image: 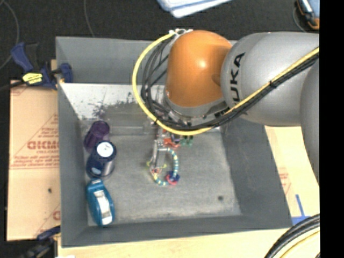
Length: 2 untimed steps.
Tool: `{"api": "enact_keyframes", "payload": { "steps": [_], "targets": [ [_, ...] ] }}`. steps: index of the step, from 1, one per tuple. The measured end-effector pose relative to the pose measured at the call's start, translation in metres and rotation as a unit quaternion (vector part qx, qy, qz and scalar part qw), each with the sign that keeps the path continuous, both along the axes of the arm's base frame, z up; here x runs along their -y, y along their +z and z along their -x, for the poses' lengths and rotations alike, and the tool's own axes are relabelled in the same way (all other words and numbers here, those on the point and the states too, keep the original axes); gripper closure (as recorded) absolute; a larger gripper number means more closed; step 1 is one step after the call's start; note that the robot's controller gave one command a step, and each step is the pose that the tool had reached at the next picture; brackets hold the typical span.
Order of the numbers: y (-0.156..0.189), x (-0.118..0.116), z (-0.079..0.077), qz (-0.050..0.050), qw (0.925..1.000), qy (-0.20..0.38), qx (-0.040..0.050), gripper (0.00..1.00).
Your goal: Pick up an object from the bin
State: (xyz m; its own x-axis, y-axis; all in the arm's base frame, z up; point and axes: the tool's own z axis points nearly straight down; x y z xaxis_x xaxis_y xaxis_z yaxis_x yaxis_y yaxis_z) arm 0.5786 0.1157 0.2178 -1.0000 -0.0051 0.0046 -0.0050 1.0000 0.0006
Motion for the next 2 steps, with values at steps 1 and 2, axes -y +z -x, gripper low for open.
{"api": "enact_keyframes", "payload": {
  "steps": [1,2],
  "targets": [
    [0.005,0.001,-0.001,-0.001,1.0000,-0.002,0.0042,0.00],
    [-0.105,0.052,-0.013,0.000,0.9929,0.119,0.0037,0.00]
  ]
}}
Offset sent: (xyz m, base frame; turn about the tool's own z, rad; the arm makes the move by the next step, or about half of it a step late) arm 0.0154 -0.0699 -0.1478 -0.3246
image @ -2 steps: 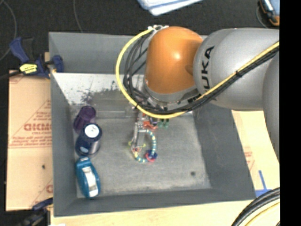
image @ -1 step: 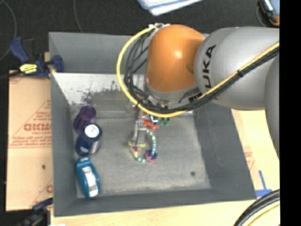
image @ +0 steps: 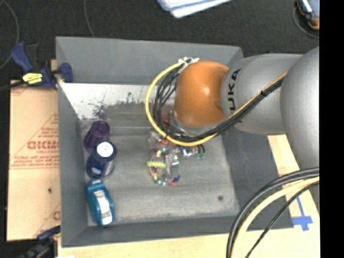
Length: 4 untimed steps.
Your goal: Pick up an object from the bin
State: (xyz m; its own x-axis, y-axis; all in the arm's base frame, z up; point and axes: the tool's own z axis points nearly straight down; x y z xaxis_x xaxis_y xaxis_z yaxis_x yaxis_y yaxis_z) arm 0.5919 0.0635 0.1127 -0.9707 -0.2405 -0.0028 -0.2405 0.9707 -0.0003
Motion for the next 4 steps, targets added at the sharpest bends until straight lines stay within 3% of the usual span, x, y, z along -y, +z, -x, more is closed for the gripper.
{"api": "enact_keyframes", "payload": {
  "steps": [1,2,3,4],
  "targets": [
    [-0.040,0.020,-0.014,0.000,0.9750,0.222,0.0042,0.00],
    [0.005,-0.016,-0.040,-0.001,0.9876,0.157,0.0045,0.00],
    [-0.039,-0.011,-0.023,0.002,0.9351,0.354,0.0094,0.00],
    [-0.040,-0.004,-0.062,-0.001,0.9637,0.267,0.0097,1.00]
  ]
}}
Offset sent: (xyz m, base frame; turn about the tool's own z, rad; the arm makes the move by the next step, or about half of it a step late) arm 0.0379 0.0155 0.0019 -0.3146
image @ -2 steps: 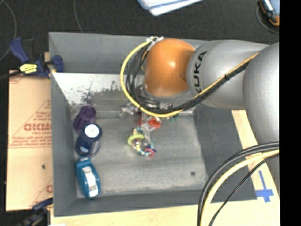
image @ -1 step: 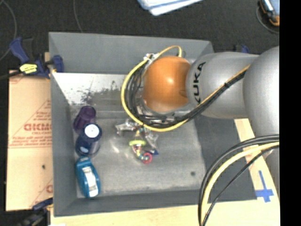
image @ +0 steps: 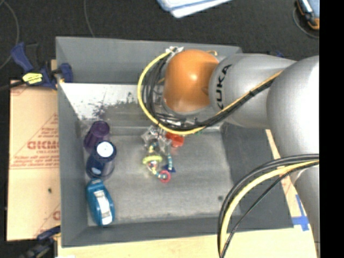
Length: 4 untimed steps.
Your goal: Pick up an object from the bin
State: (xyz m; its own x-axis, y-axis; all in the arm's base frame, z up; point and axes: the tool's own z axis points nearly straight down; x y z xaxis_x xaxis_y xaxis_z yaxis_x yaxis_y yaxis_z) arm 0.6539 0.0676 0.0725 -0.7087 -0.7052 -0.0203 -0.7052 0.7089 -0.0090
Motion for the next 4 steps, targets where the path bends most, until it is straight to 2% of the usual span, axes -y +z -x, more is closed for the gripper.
{"api": "enact_keyframes", "payload": {
  "steps": [2,4],
  "targets": [
    [0.007,0.000,0.002,0.000,1.0000,0.000,-0.0021,1.00],
    [0.039,0.001,0.002,0.000,1.0000,-0.001,-0.0031,1.00]
  ]
}}
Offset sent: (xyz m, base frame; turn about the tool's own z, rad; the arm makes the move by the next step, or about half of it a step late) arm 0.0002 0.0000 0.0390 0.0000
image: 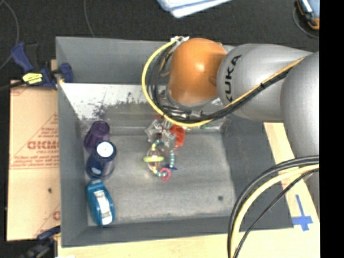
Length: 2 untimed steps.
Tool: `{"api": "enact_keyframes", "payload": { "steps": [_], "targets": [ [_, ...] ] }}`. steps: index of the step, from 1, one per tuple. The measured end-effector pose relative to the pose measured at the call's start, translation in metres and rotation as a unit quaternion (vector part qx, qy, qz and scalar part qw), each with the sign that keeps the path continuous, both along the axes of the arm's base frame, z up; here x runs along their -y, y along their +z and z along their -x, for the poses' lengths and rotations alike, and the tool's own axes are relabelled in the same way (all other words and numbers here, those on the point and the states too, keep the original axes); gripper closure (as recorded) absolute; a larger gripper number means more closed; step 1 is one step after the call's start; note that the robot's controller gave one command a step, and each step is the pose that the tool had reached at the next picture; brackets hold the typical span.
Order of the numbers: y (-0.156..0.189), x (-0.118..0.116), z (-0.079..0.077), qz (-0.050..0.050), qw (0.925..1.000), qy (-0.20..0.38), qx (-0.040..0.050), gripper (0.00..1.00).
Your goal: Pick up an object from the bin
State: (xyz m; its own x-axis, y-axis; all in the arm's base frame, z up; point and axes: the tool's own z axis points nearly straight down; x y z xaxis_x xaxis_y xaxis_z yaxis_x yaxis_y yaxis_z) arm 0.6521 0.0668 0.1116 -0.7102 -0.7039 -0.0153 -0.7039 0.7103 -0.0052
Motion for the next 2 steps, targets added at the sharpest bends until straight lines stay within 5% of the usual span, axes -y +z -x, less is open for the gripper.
{"api": "enact_keyframes", "payload": {
  "steps": [2],
  "targets": [
    [0.034,0.000,-0.002,0.000,1.0000,-0.001,0.0043,1.00]
  ]
}}
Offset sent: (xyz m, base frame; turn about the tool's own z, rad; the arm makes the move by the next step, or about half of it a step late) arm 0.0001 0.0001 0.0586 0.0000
